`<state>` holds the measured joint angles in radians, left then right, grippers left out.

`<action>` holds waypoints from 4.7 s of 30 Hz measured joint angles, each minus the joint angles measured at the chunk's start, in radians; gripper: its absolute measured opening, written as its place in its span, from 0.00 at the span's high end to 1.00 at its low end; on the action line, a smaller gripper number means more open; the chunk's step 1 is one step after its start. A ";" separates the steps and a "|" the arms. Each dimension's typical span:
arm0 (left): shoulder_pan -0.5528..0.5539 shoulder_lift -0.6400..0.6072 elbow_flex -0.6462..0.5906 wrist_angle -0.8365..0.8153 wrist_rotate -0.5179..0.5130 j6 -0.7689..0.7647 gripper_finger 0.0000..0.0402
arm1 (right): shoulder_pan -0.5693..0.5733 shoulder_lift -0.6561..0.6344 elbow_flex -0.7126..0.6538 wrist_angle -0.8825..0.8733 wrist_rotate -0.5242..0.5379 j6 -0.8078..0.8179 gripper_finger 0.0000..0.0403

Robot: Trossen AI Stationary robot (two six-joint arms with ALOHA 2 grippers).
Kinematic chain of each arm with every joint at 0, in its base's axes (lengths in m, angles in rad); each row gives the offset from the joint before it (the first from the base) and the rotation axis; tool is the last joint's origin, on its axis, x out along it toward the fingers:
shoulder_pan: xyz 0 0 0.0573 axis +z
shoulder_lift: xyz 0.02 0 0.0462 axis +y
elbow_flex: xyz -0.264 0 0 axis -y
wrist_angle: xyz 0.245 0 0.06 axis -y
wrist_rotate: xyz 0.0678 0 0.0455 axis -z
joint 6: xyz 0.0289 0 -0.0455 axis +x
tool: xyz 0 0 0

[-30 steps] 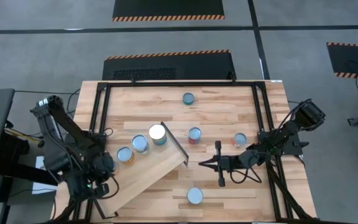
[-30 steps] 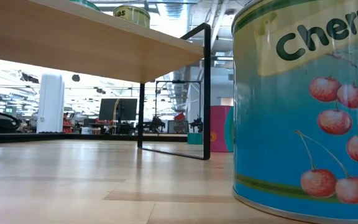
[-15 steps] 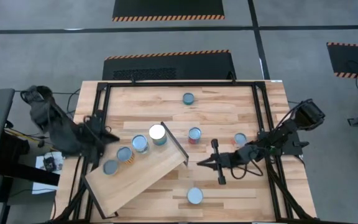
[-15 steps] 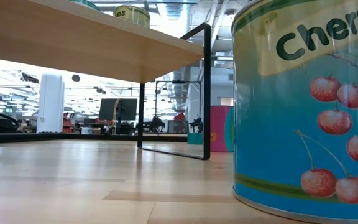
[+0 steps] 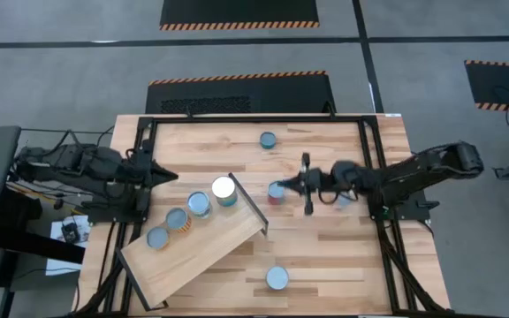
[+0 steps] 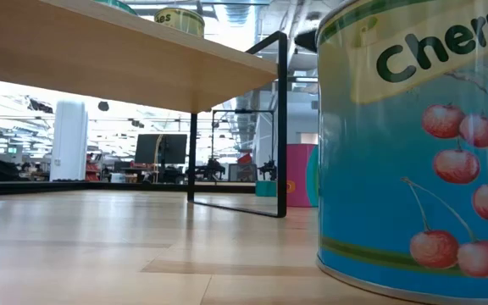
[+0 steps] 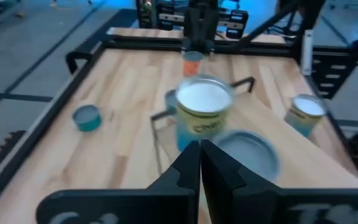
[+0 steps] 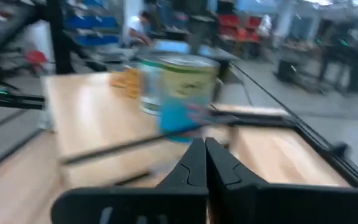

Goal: Pick and place cans onto a shelf
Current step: Put the green tuna can on the shelf

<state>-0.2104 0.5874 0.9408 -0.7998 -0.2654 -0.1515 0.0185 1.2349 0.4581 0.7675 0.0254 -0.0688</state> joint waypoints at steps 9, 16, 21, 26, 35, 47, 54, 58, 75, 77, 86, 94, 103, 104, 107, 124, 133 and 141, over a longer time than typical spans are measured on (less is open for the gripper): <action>0.299 0.030 -0.001 0.040 0.104 0.134 1.00 | -0.337 -0.068 0.130 -0.468 -0.038 0.103 0.99; 0.495 0.128 -0.001 0.035 0.130 0.173 1.00 | -0.575 0.121 0.292 -0.614 -0.187 0.168 0.91; 0.617 0.166 -0.001 0.063 0.129 0.157 1.00 | -0.638 0.302 0.439 -0.733 -0.192 0.180 0.78; 0.698 0.186 -0.001 0.075 0.128 0.151 1.00 | -0.665 0.465 0.587 -0.854 -0.195 0.206 0.67; 0.751 0.241 -0.001 0.162 0.130 0.176 1.00 | -0.682 0.642 0.743 -0.948 -0.210 0.228 0.65; 0.759 0.314 -0.001 0.196 0.181 0.272 1.00 | -0.677 0.697 0.778 -1.007 -0.236 0.050 0.83; 0.759 0.300 -0.001 0.177 0.207 0.290 1.00 | -0.623 0.667 0.779 -1.094 -0.234 -0.402 0.76; 0.759 0.302 -0.001 0.172 0.208 0.310 1.00 | -0.588 0.667 0.778 -1.092 -0.186 -0.526 0.69; 0.759 0.303 -0.001 0.166 0.255 0.330 1.00 | -0.584 0.689 0.779 -1.052 -0.134 -0.730 0.65; 0.759 0.303 -0.001 0.166 0.255 0.331 1.00 | -0.582 0.693 0.775 -1.060 -0.133 -0.735 0.66; 0.759 0.302 -0.001 0.160 0.259 0.332 1.00 | -0.584 0.718 0.777 -1.021 -0.127 -0.745 0.74; 0.759 0.303 -0.001 0.160 0.261 0.332 1.00 | -0.591 0.718 0.777 -1.020 -0.128 -0.753 0.84; 0.759 0.303 -0.001 0.161 0.308 0.338 1.00 | -0.592 0.718 0.777 -1.044 -0.129 -0.768 0.87; 0.759 0.302 -0.001 0.161 0.315 0.343 1.00 | -0.592 0.718 0.777 -1.044 -0.129 -0.767 0.89; 0.759 0.302 -0.001 0.161 0.315 0.350 1.00 | -0.592 0.714 0.777 -1.049 -0.129 -0.759 0.96; 0.759 0.303 -0.001 0.168 0.529 0.405 1.00 | -0.504 0.328 0.801 -1.261 -0.470 -0.618 0.99; 0.726 0.342 0.000 0.349 0.753 0.409 0.98 | -0.454 0.247 0.802 -1.159 -0.943 -0.488 0.99; 0.644 0.484 0.083 0.369 0.822 0.444 0.81 | -0.376 0.260 0.809 -1.167 -0.995 -0.436 0.99</action>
<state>0.4339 1.0718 1.0238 -0.4308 0.5569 0.2921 -0.3572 1.4948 1.2667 -0.3994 -0.9697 -0.5051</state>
